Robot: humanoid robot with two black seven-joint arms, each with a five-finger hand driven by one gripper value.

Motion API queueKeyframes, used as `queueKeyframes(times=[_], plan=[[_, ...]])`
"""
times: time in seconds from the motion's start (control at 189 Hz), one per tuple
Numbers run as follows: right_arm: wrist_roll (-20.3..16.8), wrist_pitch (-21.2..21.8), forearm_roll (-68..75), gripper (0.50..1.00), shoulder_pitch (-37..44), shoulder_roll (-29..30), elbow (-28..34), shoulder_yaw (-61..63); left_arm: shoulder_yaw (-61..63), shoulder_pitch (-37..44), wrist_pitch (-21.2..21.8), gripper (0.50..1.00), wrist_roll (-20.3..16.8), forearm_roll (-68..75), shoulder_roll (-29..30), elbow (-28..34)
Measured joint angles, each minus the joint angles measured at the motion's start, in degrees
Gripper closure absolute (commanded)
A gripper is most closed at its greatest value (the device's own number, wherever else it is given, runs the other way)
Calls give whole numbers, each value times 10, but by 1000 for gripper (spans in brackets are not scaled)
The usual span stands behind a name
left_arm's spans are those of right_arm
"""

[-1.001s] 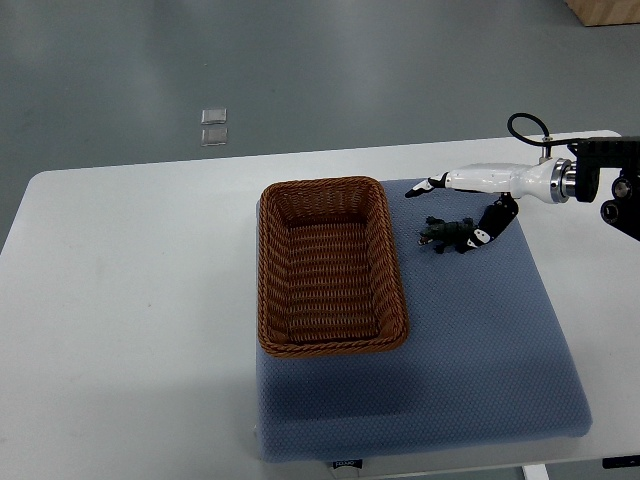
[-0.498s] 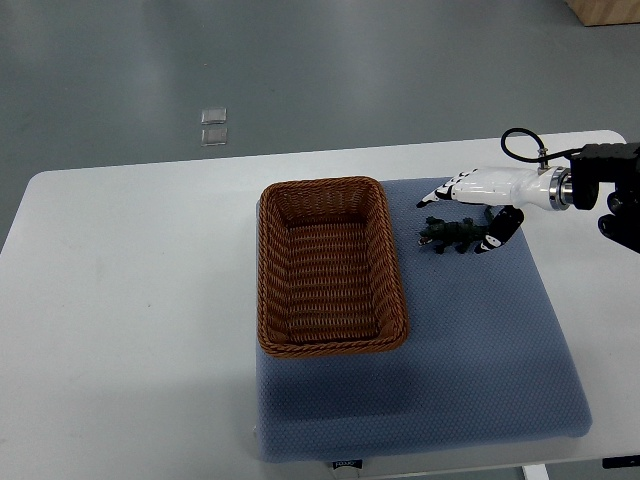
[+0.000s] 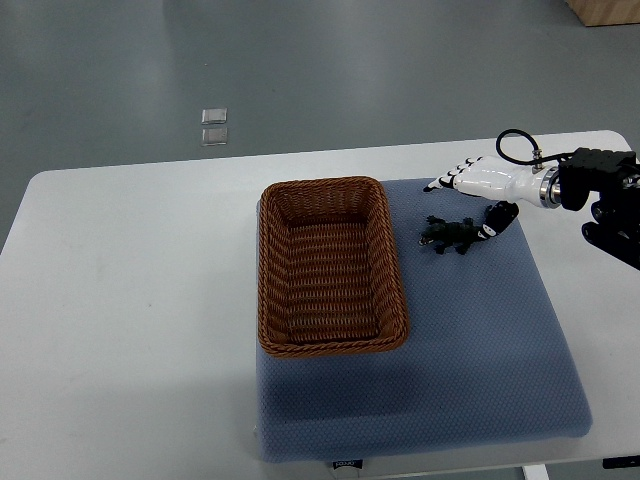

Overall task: Place crocodile in brown basket with right hand
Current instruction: 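Close the right hand's fingers around the crocodile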

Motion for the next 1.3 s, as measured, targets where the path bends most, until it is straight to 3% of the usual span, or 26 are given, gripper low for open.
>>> queueKeyframes(times=[0.953, 1.006, 1.075, 1.298], plan=[[1, 4, 9, 587, -2, 3, 4, -15, 0, 0, 0, 500, 0, 0, 0, 0], [1, 4, 9, 605, -3, 4, 4, -15, 0, 0, 0, 500, 0, 0, 0, 0], [1, 3, 10, 687, -5, 7, 4, -15, 0, 0, 0, 500, 0, 0, 0, 0], [1, 4, 7, 824, -6, 13, 3, -17, 0, 0, 0, 500, 0, 0, 0, 0]])
